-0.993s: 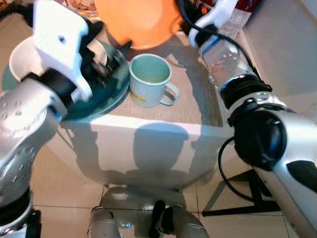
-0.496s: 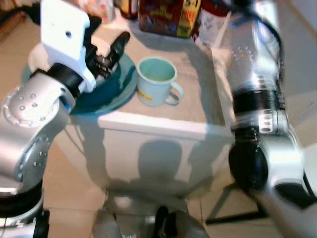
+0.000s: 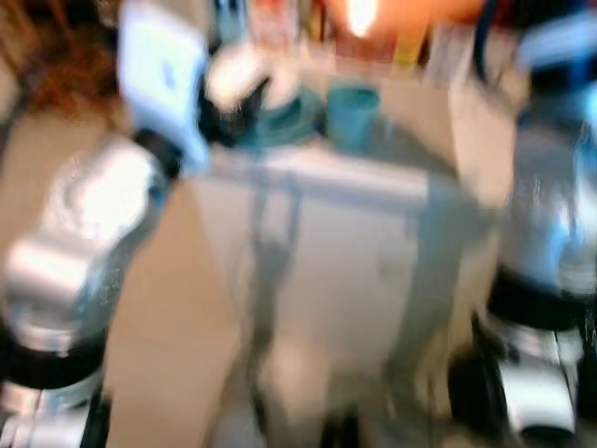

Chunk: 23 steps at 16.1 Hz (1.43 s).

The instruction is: Setting the table

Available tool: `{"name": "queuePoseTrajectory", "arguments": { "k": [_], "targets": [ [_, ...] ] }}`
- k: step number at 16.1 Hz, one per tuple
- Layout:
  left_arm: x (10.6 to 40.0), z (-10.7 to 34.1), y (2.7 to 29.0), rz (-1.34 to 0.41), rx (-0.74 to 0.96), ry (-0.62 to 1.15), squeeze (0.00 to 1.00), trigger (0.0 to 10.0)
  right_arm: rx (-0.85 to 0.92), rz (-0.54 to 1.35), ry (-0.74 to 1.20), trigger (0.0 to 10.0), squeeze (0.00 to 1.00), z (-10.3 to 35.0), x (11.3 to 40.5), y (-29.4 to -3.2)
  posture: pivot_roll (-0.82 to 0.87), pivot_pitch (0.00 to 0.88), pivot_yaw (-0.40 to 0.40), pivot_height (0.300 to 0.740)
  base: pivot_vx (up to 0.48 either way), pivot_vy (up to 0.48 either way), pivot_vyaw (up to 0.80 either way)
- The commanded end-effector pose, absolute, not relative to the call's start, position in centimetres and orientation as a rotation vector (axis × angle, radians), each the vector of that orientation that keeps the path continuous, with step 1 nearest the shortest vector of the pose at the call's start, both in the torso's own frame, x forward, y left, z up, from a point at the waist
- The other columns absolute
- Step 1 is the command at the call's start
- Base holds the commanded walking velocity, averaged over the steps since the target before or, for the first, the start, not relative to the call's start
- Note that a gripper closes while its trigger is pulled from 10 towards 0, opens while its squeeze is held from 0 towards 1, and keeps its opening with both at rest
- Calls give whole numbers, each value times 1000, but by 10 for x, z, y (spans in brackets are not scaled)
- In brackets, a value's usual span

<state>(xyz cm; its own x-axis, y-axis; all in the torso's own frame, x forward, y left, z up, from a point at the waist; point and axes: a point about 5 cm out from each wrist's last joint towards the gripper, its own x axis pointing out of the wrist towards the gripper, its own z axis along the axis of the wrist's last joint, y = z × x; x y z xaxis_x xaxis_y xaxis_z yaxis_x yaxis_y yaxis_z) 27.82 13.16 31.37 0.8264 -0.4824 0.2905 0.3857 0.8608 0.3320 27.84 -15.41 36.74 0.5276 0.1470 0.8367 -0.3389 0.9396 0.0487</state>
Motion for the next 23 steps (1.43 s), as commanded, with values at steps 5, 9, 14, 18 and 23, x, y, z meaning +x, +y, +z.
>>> {"name": "queuePoseTrajectory", "arguments": {
  "k": [5,9,14,18,23],
  "targets": [
    [290,283,133,-387,195,-318,0,10000,184,245,-817,10000,0,322,245,-158,86,22,13,740,0,0,0],
    [277,187,165,-252,137,-23,0,10000,121,227,-257,10000,0,211,254,-154,96,39,-34,740,0,0,0],
    [271,115,188,-92,205,176,0,10000,64,134,75,10000,0,117,268,-155,114,45,-55,740,0,-236,0],
    [279,115,184,-93,252,158,0,10000,37,87,81,10000,0,115,278,-160,110,46,-44,740,0,-480,0],
    [288,121,177,-82,215,120,0,10000,-2,68,165,10000,0,105,285,-157,79,40,-31,740,0,-480,0]
  ]
}}
